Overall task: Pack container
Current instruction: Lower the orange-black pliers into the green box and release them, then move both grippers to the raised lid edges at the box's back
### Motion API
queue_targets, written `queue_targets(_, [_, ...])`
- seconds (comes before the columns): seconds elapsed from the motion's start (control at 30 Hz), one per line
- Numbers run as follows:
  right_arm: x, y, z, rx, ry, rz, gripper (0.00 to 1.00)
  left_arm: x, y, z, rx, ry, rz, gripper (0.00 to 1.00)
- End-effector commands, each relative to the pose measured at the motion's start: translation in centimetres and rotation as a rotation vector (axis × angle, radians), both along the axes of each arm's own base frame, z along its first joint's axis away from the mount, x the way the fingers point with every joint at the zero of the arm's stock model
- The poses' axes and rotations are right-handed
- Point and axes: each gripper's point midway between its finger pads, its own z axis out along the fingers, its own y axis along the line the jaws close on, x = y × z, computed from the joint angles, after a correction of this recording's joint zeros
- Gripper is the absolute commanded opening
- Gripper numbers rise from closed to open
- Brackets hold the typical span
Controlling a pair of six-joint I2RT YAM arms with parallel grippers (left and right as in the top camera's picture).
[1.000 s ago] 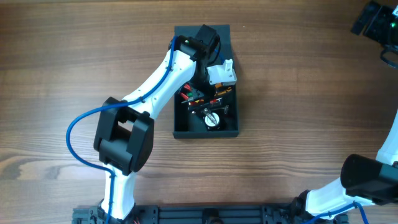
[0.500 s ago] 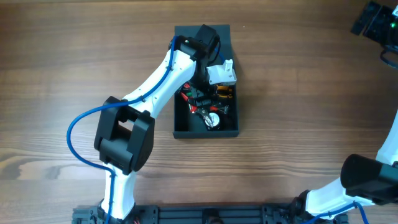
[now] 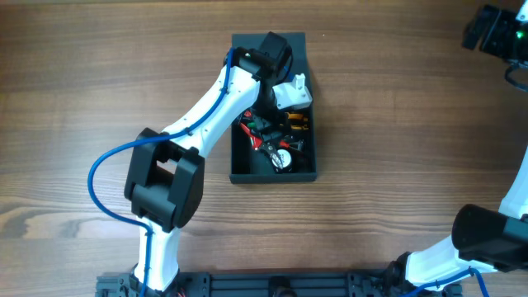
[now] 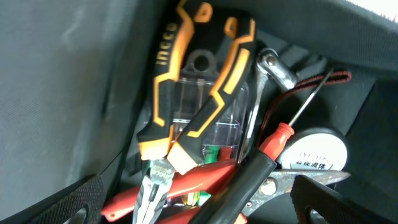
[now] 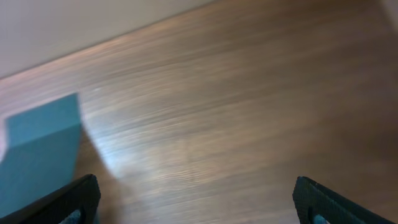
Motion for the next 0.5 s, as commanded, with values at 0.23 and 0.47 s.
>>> queue_targets(0.23, [0.7,9.2,0.5,0.232,-0.044,0.352,0.24,5.5,7.1,16.4,-0.388,-0.158,0.674,1.0])
queue_targets(0.47, [1.7,12.0,0.0,0.247,-0.036,0.387,0.07,8.1,12.6,16.7,-0.593,0.004,0.919,0.54])
